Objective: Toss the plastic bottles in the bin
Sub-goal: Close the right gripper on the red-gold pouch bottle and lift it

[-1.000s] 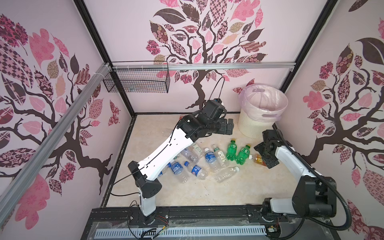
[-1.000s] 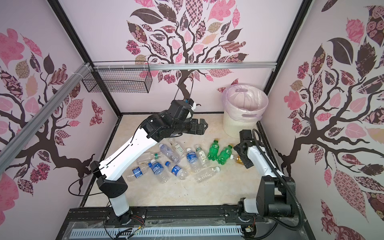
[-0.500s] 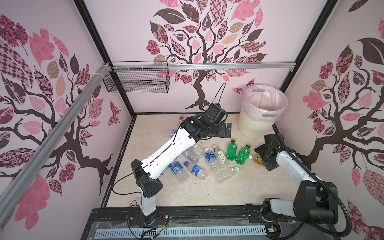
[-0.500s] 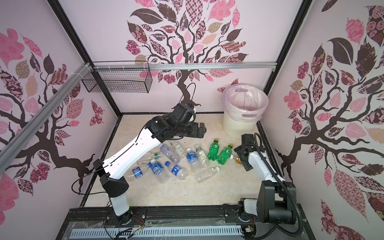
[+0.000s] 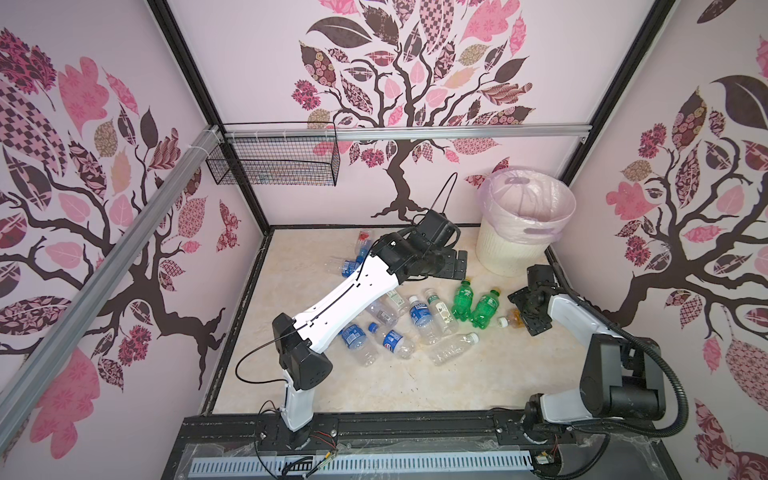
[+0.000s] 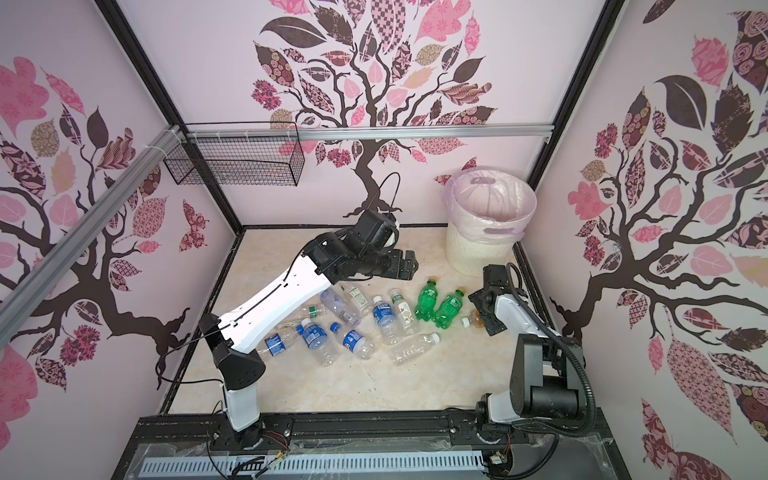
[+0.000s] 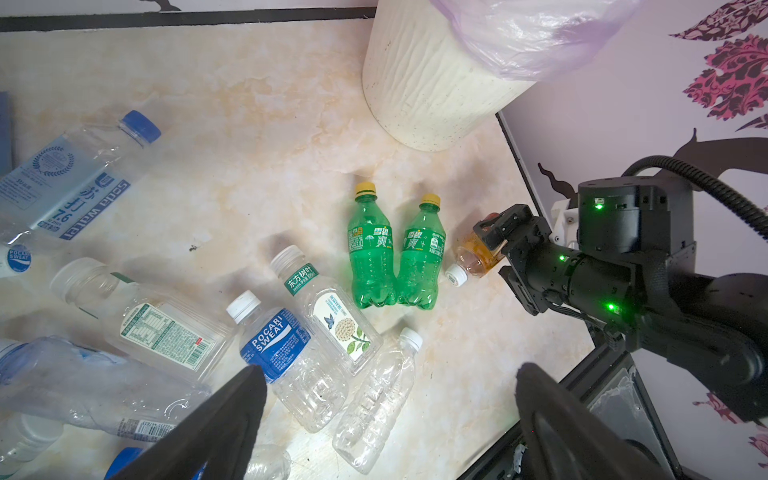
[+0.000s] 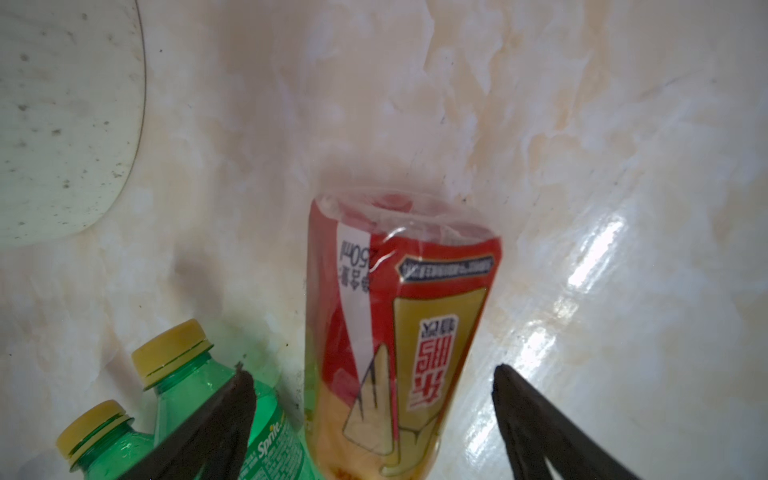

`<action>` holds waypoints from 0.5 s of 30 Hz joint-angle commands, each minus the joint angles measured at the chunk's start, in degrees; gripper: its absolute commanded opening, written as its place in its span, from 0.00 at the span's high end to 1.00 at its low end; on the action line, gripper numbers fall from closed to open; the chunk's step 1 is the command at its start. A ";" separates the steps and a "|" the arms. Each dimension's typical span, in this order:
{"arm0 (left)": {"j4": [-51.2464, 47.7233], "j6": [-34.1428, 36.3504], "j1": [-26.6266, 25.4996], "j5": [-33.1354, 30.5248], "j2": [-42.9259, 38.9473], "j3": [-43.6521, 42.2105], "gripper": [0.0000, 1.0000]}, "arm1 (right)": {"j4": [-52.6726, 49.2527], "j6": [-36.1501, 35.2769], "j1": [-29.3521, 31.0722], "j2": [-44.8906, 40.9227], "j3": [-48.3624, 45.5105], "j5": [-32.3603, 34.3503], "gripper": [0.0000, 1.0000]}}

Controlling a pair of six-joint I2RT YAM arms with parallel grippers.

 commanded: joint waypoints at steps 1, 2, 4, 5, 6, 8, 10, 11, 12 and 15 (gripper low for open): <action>0.57 0.28 -0.25 0.46 0.13 1.45 0.03 | 1.61 0.26 -0.64 2.40 -0.79 -1.59 0.13; 0.57 0.46 -0.25 0.37 0.17 1.63 0.03 | 1.50 0.15 -0.64 3.00 -0.81 -1.85 0.14; 0.45 0.68 -0.30 -0.11 0.26 1.68 0.03 | 1.77 -0.30 -0.64 3.55 -1.19 -1.95 0.18; 0.35 0.84 -0.26 -0.31 0.26 1.68 0.03 | 2.25 -0.67 -0.64 3.69 -1.61 -1.97 0.20; 0.39 0.87 -0.28 -0.45 0.25 1.65 0.03 | 2.56 -1.01 -0.64 3.70 -1.99 -1.92 0.22; 0.30 0.66 -0.25 -0.50 0.25 1.68 0.03 | 3.12 -1.86 -0.64 3.92 -2.82 -1.53 0.28; 0.30 0.33 -0.26 -0.63 0.26 1.76 0.03 | 3.46 -2.69 -0.73 4.10 -3.31 -1.17 0.35; 0.37 0.42 -0.32 -0.75 0.24 1.76 0.03 | 3.72 -3.28 -0.75 4.11 -3.57 -1.25 0.39; 0.37 0.46 -0.28 -0.90 0.26 1.89 0.03 | 3.77 -3.71 -0.76 4.10 -3.70 -1.26 0.41; 0.40 0.96 -0.36 -1.22 0.34 2.52 0.03 | 3.44 -5.62 -0.86 3.64 -3.39 -1.25 0.50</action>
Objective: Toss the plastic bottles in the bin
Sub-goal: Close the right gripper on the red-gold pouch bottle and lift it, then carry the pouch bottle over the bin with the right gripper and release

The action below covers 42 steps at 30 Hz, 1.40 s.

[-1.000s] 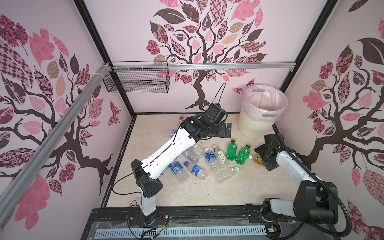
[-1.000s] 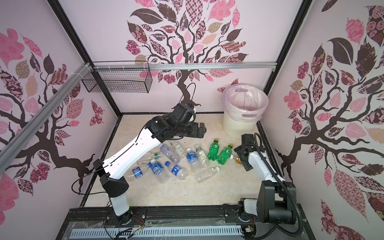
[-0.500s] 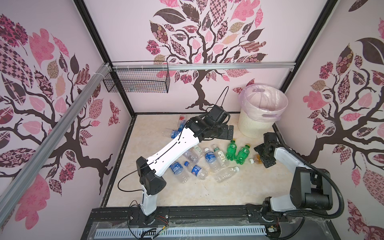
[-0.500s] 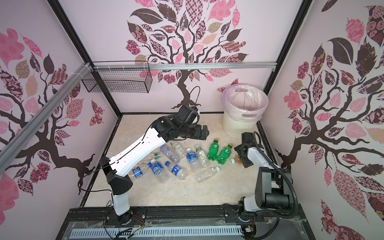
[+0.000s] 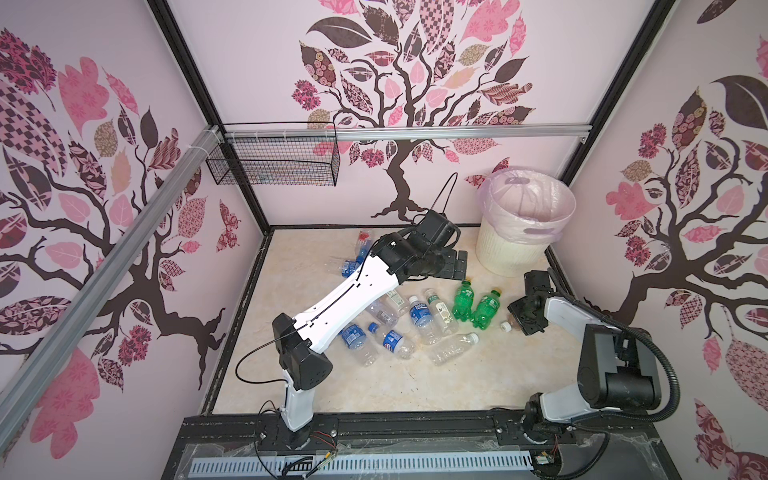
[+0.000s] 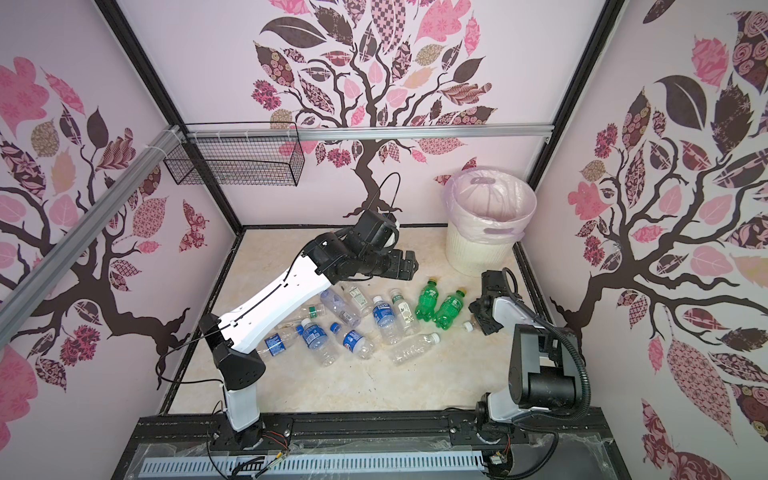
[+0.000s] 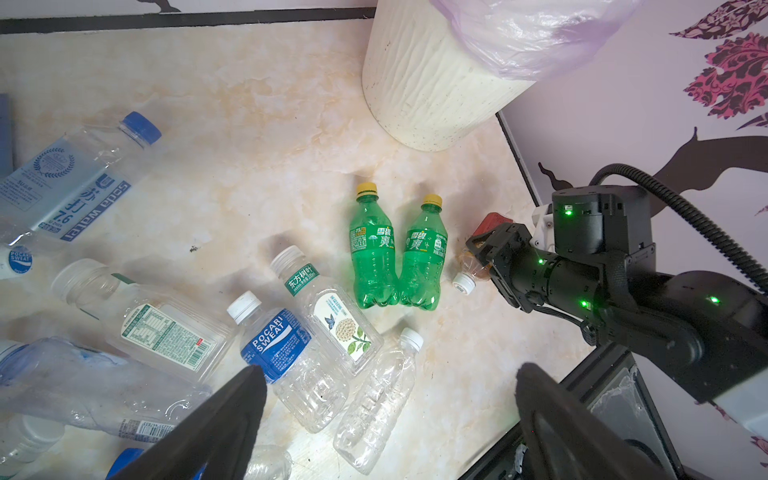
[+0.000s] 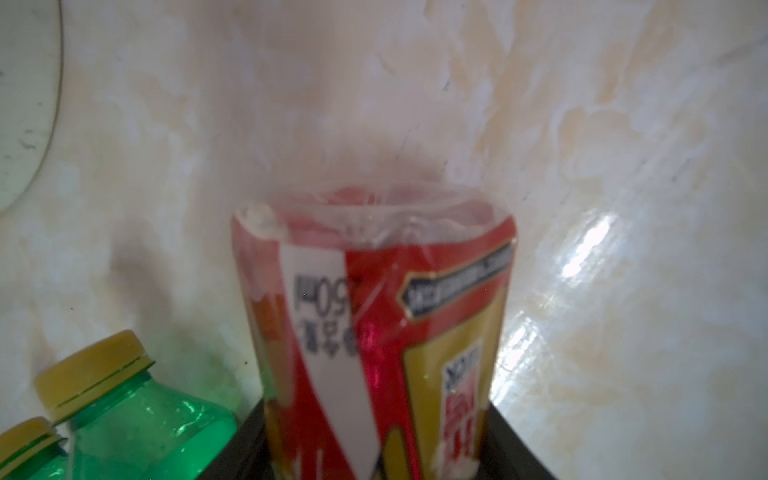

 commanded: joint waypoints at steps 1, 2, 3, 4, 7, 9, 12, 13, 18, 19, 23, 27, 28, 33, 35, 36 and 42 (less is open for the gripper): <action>0.39 0.94 -0.32 -1.06 0.39 2.74 0.03 | -1.29 -2.93 -0.38 0.18 0.33 0.24 0.54; 0.63 1.20 -0.39 -1.23 0.47 3.13 0.03 | -1.76 -3.54 -0.38 -0.34 0.94 0.14 0.56; 0.75 1.54 -0.43 -1.24 0.56 3.55 0.03 | -2.25 -4.24 -0.38 -0.89 1.59 -0.16 0.57; 0.98 2.09 -0.43 -1.43 0.60 4.16 0.03 | -2.99 -5.08 -0.38 -1.64 2.52 -0.53 0.57; 1.65 3.96 -0.48 -1.80 0.68 5.88 0.03 | -5.47 -7.71 -0.38 -3.25 5.77 -2.41 0.57; 2.09 4.78 -0.58 -1.16 0.80 6.56 0.03 | -7.36 -8.57 -0.38 -4.55 7.93 -3.04 0.59; 2.85 5.80 -1.17 -0.53 0.57 7.37 0.03 | -10.12 -9.56 -0.33 -6.44 10.98 -3.28 0.59; 3.04 6.65 -1.52 -0.53 0.63 7.94 0.03 | -11.00 -9.80 -0.29 -6.92 12.09 -3.48 0.59; 4.28 10.68 -2.05 0.13 0.48 10.25 0.03 | -12.46 -11.48 1.22 -8.67 17.39 -4.51 0.59; 4.47 11.25 -2.04 0.23 0.39 10.52 0.03 | -12.61 -11.71 1.79 -8.92 18.43 -4.51 0.60; 5.64 13.66 -2.02 0.39 0.30 11.79 0.03 | -13.52 -13.27 5.07 -9.38 24.21 -4.04 0.60; 6.53 15.86 -2.08 -0.30 0.83 14.23 0.03 | -12.52 -16.18 9.46 -9.97 30.23 -2.31 0.60; 6.90 16.54 -2.01 -0.70 0.77 14.61 0.03 | -12.25 -17.09 10.34 -9.99 31.98 -2.19 0.60; 10.12 20.09 -2.08 -2.57 -0.53 15.24 0.03 | -11.62 -21.24 13.11 -9.60 40.44 -2.34 0.61; 11.86 20.93 -2.07 -3.23 -0.79 15.38 0.03 | -9.89 -22.77 13.67 -9.80 43.11 -2.27 0.60; 12.73 21.11 -2.06 -3.32 -0.73 15.38 0.03 | -8.77 -23.42 13.75 -9.82 44.09 -2.14 0.60; 20.99 22.83 -2.43 -4.98 -0.54 15.67 0.03 | -4.27 -33.53 14.18 -4.59 55.92 -0.22 0.60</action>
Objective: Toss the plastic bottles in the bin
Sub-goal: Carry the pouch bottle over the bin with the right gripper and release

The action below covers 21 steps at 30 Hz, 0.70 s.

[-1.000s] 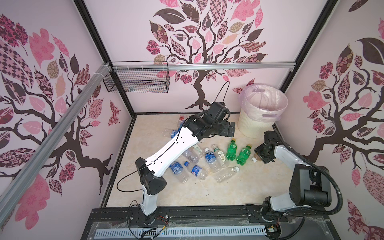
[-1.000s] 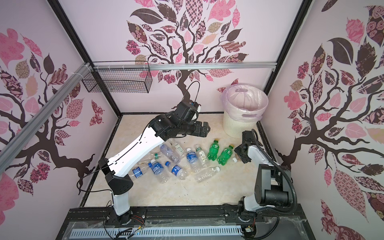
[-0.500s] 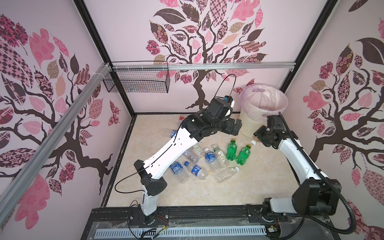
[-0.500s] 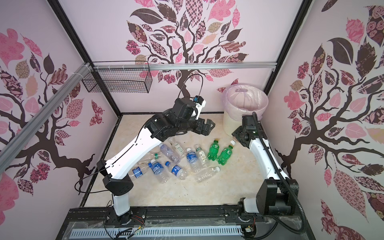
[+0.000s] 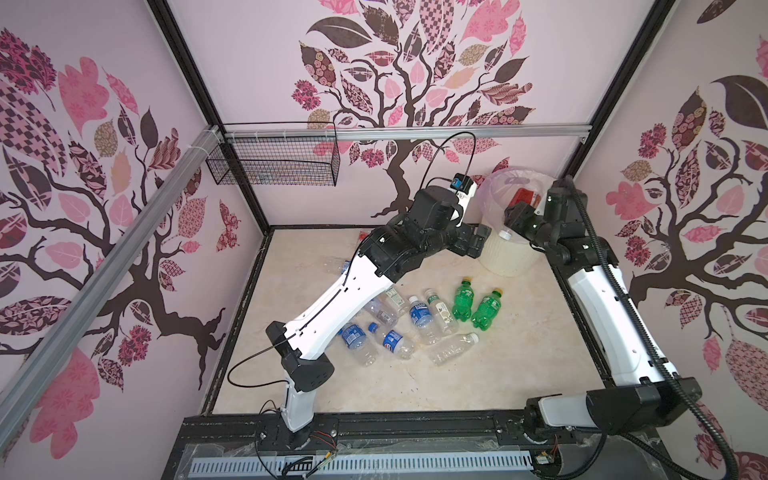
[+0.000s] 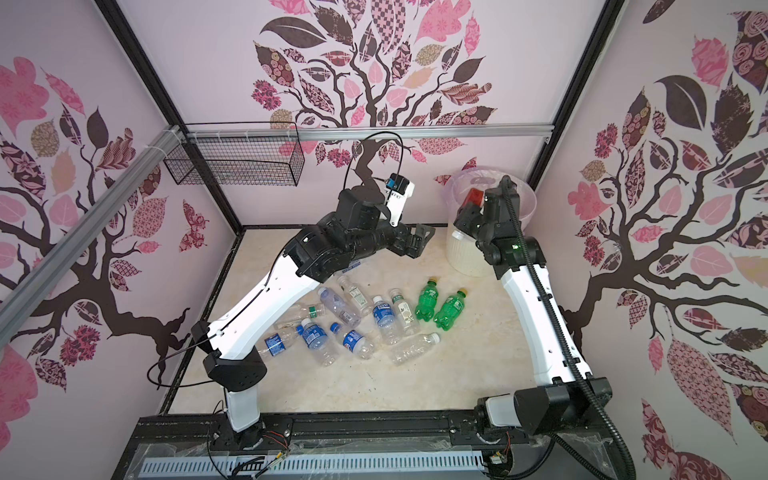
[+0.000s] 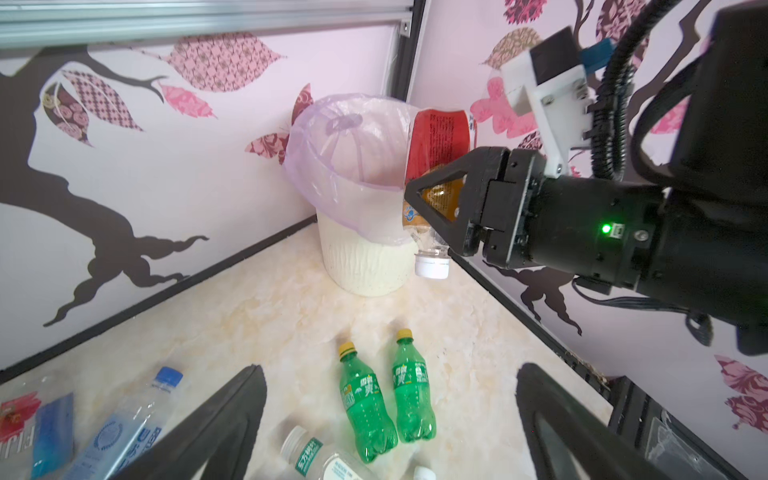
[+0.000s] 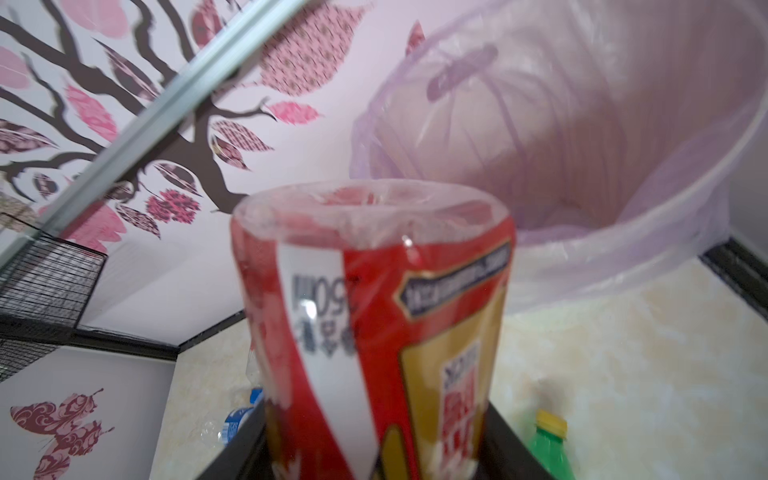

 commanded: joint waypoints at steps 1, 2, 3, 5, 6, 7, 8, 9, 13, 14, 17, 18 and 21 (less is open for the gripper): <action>8.01 2.14 -0.24 -1.88 -0.58 3.35 0.03 | 4.13 -8.91 0.48 3.36 8.96 2.58 0.59; 9.08 1.93 -0.23 -2.10 -0.30 3.59 0.03 | 4.64 -10.63 0.49 4.50 10.87 3.11 0.59; 10.57 1.57 -0.38 -1.83 -0.01 3.65 0.03 | 5.01 -12.00 0.49 5.75 12.94 3.77 0.59; 13.79 1.42 -0.76 -1.01 0.44 3.71 0.03 | 6.14 -14.85 0.43 8.39 17.03 4.47 0.59; 14.64 1.39 -0.95 -0.69 0.79 4.18 0.03 | 6.64 -15.57 0.47 9.22 18.48 4.91 0.58; 14.95 1.17 -1.14 -0.17 1.42 5.26 0.03 | 7.11 -16.15 0.45 10.00 19.83 5.42 0.58; 15.02 0.86 -1.23 0.48 1.95 6.31 0.03 | 7.69 -16.78 0.48 10.75 21.09 5.84 0.58; 15.10 0.67 -1.25 0.82 2.19 6.68 0.03 | 8.48 -17.33 0.42 11.21 21.92 6.06 0.58; 15.64 -0.15 -1.25 1.44 2.04 6.49 0.03 | 10.44 -20.34 0.45 12.97 26.56 8.02 0.58; 15.60 -0.40 -1.23 1.40 2.01 6.41 0.03 | 10.50 -21.13 0.48 13.39 28.07 8.44 0.58; 15.39 -0.69 -1.27 1.76 1.81 5.87 0.03 | 10.63 -23.07 0.45 14.52 29.91 10.05 0.57; 15.49 -0.82 -1.26 1.82 1.70 5.62 0.03 | 10.43 -23.65 0.47 14.96 31.35 10.62 0.56; 15.22 -1.05 -1.25 1.56 1.49 5.11 0.03 | 8.97 -24.21 0.36 17.03 31.63 13.33 0.55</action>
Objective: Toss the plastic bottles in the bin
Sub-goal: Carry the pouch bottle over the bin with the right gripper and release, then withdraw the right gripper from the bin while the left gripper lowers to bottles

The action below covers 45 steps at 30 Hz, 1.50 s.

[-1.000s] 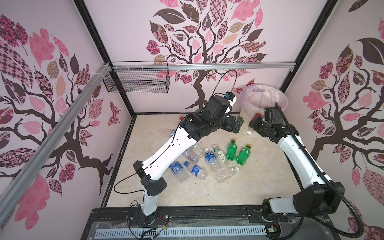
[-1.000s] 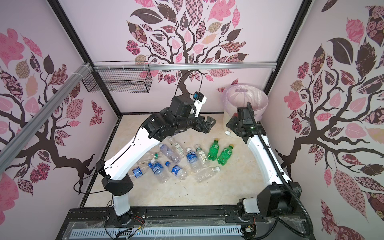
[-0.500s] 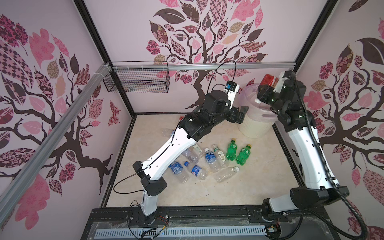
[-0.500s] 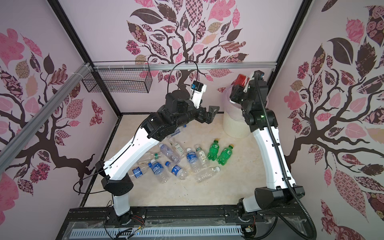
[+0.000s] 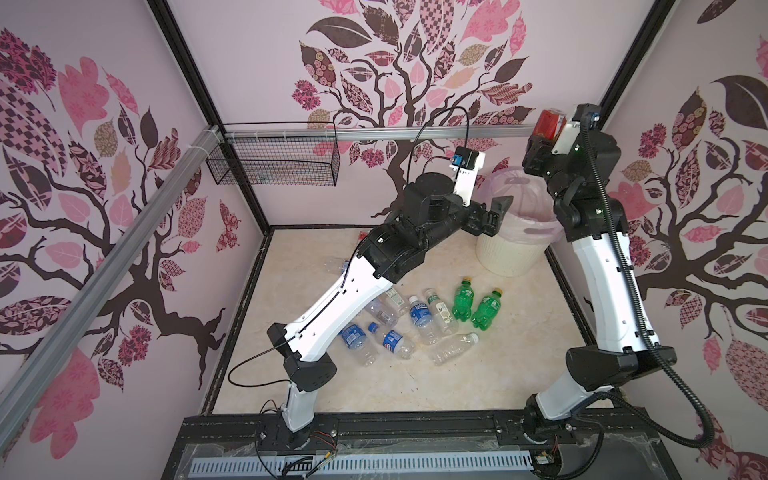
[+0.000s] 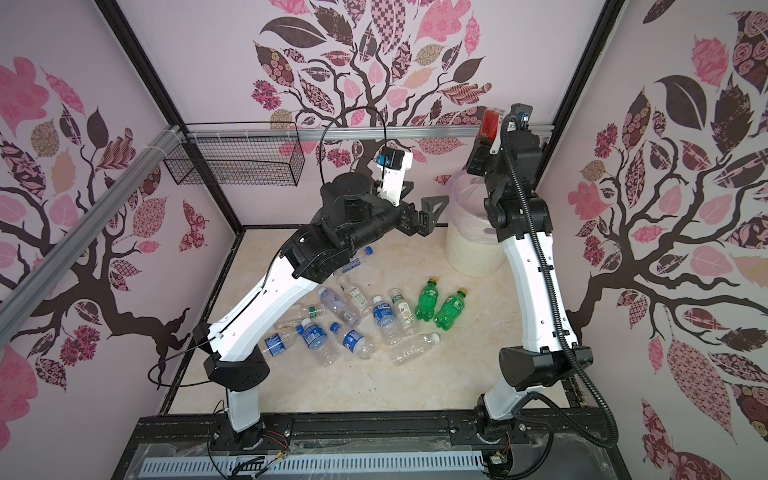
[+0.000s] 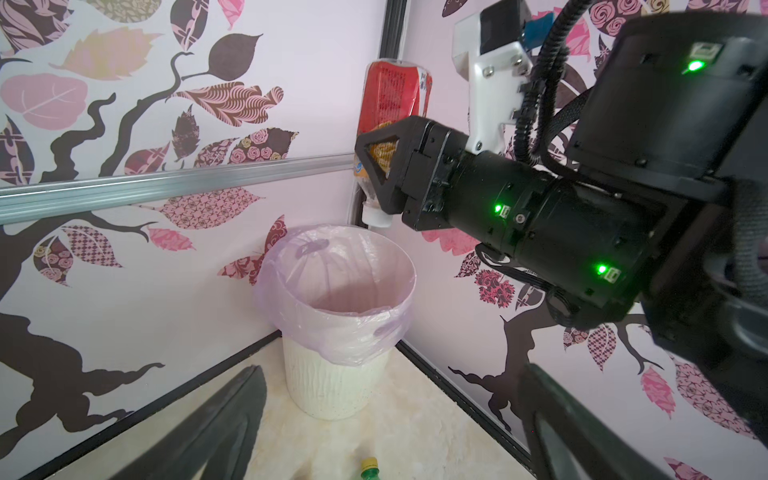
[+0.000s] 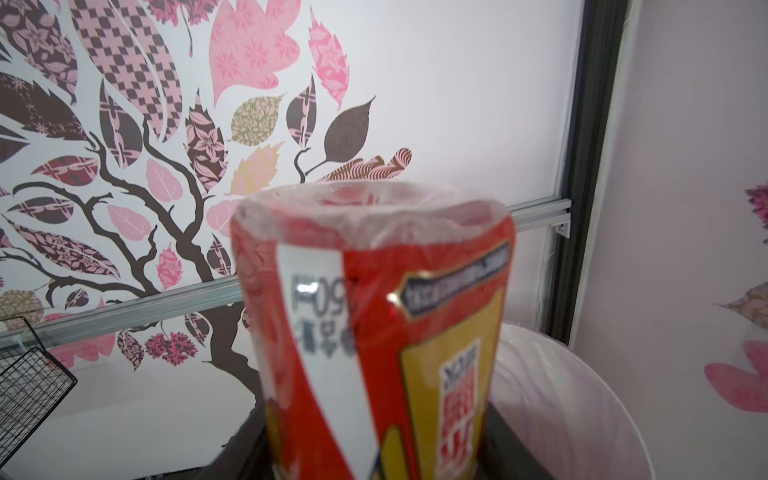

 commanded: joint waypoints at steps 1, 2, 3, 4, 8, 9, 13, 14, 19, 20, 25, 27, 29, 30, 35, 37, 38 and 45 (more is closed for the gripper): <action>1.01 -0.88 -0.10 0.55 0.46 0.30 0.03 | -1.08 -2.15 -0.01 3.34 1.88 4.84 0.54; 0.84 -0.92 -0.05 0.51 0.33 -0.01 0.03 | -2.64 -1.37 -0.55 4.66 2.00 5.43 0.53; 0.93 -0.91 -0.07 0.45 0.17 -0.39 0.03 | -4.25 -0.45 -1.06 5.87 2.33 5.83 0.53; 0.75 -0.81 -0.10 0.41 -0.04 -0.82 0.03 | -6.30 1.10 -2.10 7.62 2.92 6.16 0.52; 0.13 -0.28 -0.10 -0.37 -0.67 -1.87 0.03 | -18.26 8.77 -5.91 15.85 12.16 3.57 0.33; 0.02 -0.14 -0.07 -0.54 -0.85 -2.10 0.03 | -19.58 9.28 -5.97 16.62 13.77 2.89 0.28; -0.67 0.00 -0.01 -1.06 -1.38 -2.89 0.03 | -17.12 8.09 -4.95 15.17 12.52 2.74 0.11; -0.78 -0.17 -0.01 -1.14 -1.47 -2.98 0.03 | -17.22 8.20 -4.91 15.15 12.79 2.21 0.07; -1.40 -2.55 0.62 -1.23 -2.21 -4.50 0.03 | -21.02 6.93 -4.36 15.04 15.25 1.29 0.01; -1.34 -2.92 0.94 -1.19 -2.34 -5.23 0.03 | -20.73 6.94 -4.43 14.06 13.63 1.62 0.01; -1.41 0.25 1.13 -6.05 -0.82 -6.05 0.03 | -22.62 11.23 -4.45 12.71 11.07 0.17 0.00; -1.09 0.26 1.50 -8.35 -0.98 -7.99 0.03 | -24.54 13.86 -4.52 13.44 12.14 -0.64 0.00; -2.31 -0.28 2.68 -7.84 -1.69 -10.13 0.03 | -25.79 14.94 -4.07 13.76 13.22 -1.58 0.00; -2.81 -0.91 3.38 -8.19 -2.32 -11.76 0.03 | -25.93 14.95 -3.83 13.67 13.33 -1.90 0.00; -5.60 -9.40 10.47 -12.34 -8.28 -24.78 0.03 | -27.16 17.19 -2.23 11.63 11.48 -5.00 0.00; -4.67 -10.78 12.81 -12.43 -11.04 -30.74 0.03 | -27.14 17.23 -0.74 11.07 10.58 -5.33 0.00; -5.01 -12.02 14.41 -12.73 -12.25 -33.56 0.03 | -27.09 17.04 0.31 10.88 10.24 -5.21 0.00; -13.86 -24.63 26.46 -13.07 -17.30 -42.86 0.03 | -27.16 15.65 9.74 9.87 2.65 -4.27 0.00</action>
